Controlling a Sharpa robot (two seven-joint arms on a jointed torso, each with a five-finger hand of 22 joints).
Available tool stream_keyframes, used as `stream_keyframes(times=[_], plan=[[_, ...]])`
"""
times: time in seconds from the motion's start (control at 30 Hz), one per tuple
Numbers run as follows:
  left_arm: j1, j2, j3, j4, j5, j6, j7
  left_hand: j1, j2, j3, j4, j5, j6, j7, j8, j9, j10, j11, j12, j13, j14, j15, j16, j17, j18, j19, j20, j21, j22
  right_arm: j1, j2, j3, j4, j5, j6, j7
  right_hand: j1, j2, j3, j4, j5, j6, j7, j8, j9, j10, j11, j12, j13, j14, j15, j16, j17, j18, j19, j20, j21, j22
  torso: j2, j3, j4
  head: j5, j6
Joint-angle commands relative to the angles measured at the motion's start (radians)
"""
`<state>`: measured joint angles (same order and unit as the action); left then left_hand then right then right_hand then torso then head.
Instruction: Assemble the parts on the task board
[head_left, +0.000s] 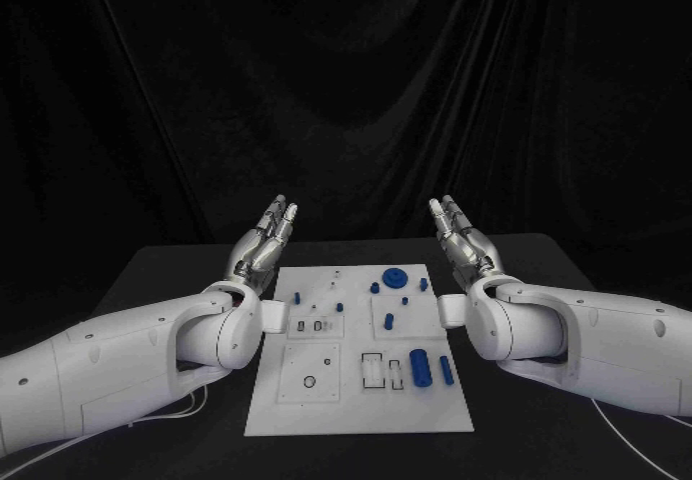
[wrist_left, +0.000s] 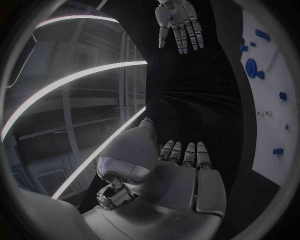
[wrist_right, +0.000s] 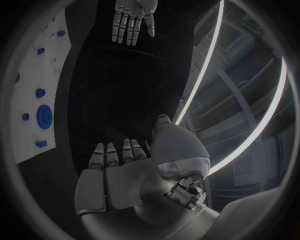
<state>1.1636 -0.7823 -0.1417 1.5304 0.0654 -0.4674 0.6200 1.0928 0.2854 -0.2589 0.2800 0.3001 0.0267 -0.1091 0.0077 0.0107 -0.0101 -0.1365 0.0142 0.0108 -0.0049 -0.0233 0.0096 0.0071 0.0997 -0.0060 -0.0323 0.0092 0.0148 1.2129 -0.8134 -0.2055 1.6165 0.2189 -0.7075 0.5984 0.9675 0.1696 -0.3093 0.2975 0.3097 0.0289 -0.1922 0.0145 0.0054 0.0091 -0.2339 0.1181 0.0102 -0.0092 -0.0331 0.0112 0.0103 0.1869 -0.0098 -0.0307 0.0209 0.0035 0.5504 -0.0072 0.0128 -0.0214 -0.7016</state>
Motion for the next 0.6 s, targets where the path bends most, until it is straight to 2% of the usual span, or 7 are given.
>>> stream_keyframes(times=[0.03,0.13,0.23,0.43,0.47,0.57,0.6], plan=[[0.023,0.001,-0.018,-0.007,0.063,0.237,0.149,0.007,0.001,0.0,0.013,0.012,-0.009,-0.02,-0.003,-0.006,0.01,-0.028,-0.014,-0.011,0.005,-0.14,-0.01,-0.007,-0.011,0.006,-0.111,-0.009,-0.015,0.003,-0.002,0.0,0.004,0.066,0.033,0.041,0.008,0.002,-0.025,-0.007,0.01,0.007,0.008,-0.007,0.003,-0.004,0.003,0.012,0.011,0.009,-0.227,-0.011,-0.01,-0.009,0.01,-0.1,-0.021,-0.003,0.0,-0.0003,0.0006,0.0,0.0],[0.044,0.001,-0.044,-0.014,0.083,0.322,0.191,0.008,0.0,0.0,0.013,0.012,-0.005,-0.021,-0.002,-0.005,0.01,-0.028,-0.014,-0.011,0.005,-0.134,-0.01,-0.007,-0.009,0.006,-0.103,-0.009,-0.015,0.003,-0.002,0.0,0.004,0.066,0.033,0.041,0.009,-0.001,-0.026,-0.007,0.004,0.012,0.016,-0.005,0.004,-0.004,0.011,0.013,0.011,0.009,-0.22,-0.011,-0.01,-0.009,0.01,-0.094,-0.021,-0.003,0.0,-0.0003,0.0006,0.0,0.0],[0.057,0.001,-0.058,-0.018,0.095,0.371,0.214,0.01,0.001,0.001,0.013,0.012,0.003,-0.018,-0.001,-0.004,0.01,-0.025,-0.014,-0.011,0.005,-0.125,-0.01,-0.007,-0.006,0.006,-0.091,-0.009,-0.015,0.003,-0.002,0.0,0.004,0.066,0.033,0.041,0.01,-0.003,-0.026,-0.007,0.001,0.017,0.025,-0.005,0.004,-0.003,0.021,0.017,0.011,0.009,-0.211,-0.011,-0.01,-0.009,0.01,-0.088,-0.021,-0.003,0.0,-0.0003,0.0006,0.0,0.0],[0.067,0.001,-0.07,-0.022,0.104,0.411,0.234,0.016,0.001,0.003,0.012,0.014,0.005,-0.017,-0.001,-0.003,0.01,-0.022,-0.014,-0.011,0.005,-0.107,-0.01,-0.007,-0.003,0.006,-0.071,-0.009,-0.015,0.003,-0.002,0.0,0.004,0.066,0.033,0.041,0.016,-0.007,-0.023,-0.007,-0.004,0.022,0.045,-0.004,0.005,-0.004,0.042,0.02,0.011,0.009,-0.189,-0.011,-0.01,-0.01,0.01,-0.064,-0.021,-0.003,0.0,-0.0003,0.0006,0.0,0.0],[0.051,-0.014,-0.07,-0.043,0.104,0.5,0.198,0.017,0.001,0.004,0.012,0.014,0.006,-0.017,0.0,-0.003,0.01,-0.021,-0.014,-0.011,0.005,-0.104,-0.01,-0.007,-0.003,0.006,-0.068,-0.009,-0.015,0.003,0.001,0.0,-0.028,-0.039,0.095,0.007,0.019,-0.008,-0.021,-0.007,-0.004,0.025,0.055,-0.003,0.006,-0.004,0.053,0.021,0.012,0.009,-0.175,-0.011,-0.01,-0.01,0.01,-0.047,-0.021,-0.003,0.0,-0.0012,0.0019,-0.002,-0.044],[0.051,-0.021,-0.07,-0.039,0.104,0.491,0.194,0.035,0.002,0.013,0.013,0.037,0.021,0.006,0.003,0.0,0.01,0.008,-0.014,-0.011,0.005,-0.058,-0.01,-0.007,0.006,0.006,-0.008,-0.009,-0.015,0.004,0.002,0.0,-0.032,-0.053,0.111,-0.011,0.023,-0.008,-0.018,-0.007,-0.003,0.03,0.065,-0.002,0.006,-0.005,0.067,0.016,0.01,0.009,-0.148,-0.011,-0.01,-0.008,0.01,-0.028,-0.021,-0.003,-0.001,-0.0015,0.0018,-0.003,-0.054],[0.051,-0.026,-0.07,-0.036,0.104,0.486,0.191,0.037,0.002,0.014,0.013,0.039,0.022,0.008,0.003,0.0,0.01,0.011,-0.014,-0.011,0.005,-0.053,-0.01,-0.007,0.008,0.006,0.0,-0.009,-0.015,0.004,0.002,0.0,-0.033,-0.056,0.118,-0.019,0.029,-0.01,-0.015,-0.007,-0.001,0.033,0.075,-0.002,0.007,-0.006,0.08,0.016,0.011,0.009,-0.129,-0.011,-0.01,-0.008,0.01,-0.016,-0.021,-0.003,-0.001,-0.0013,0.0024,-0.006,-0.061]])
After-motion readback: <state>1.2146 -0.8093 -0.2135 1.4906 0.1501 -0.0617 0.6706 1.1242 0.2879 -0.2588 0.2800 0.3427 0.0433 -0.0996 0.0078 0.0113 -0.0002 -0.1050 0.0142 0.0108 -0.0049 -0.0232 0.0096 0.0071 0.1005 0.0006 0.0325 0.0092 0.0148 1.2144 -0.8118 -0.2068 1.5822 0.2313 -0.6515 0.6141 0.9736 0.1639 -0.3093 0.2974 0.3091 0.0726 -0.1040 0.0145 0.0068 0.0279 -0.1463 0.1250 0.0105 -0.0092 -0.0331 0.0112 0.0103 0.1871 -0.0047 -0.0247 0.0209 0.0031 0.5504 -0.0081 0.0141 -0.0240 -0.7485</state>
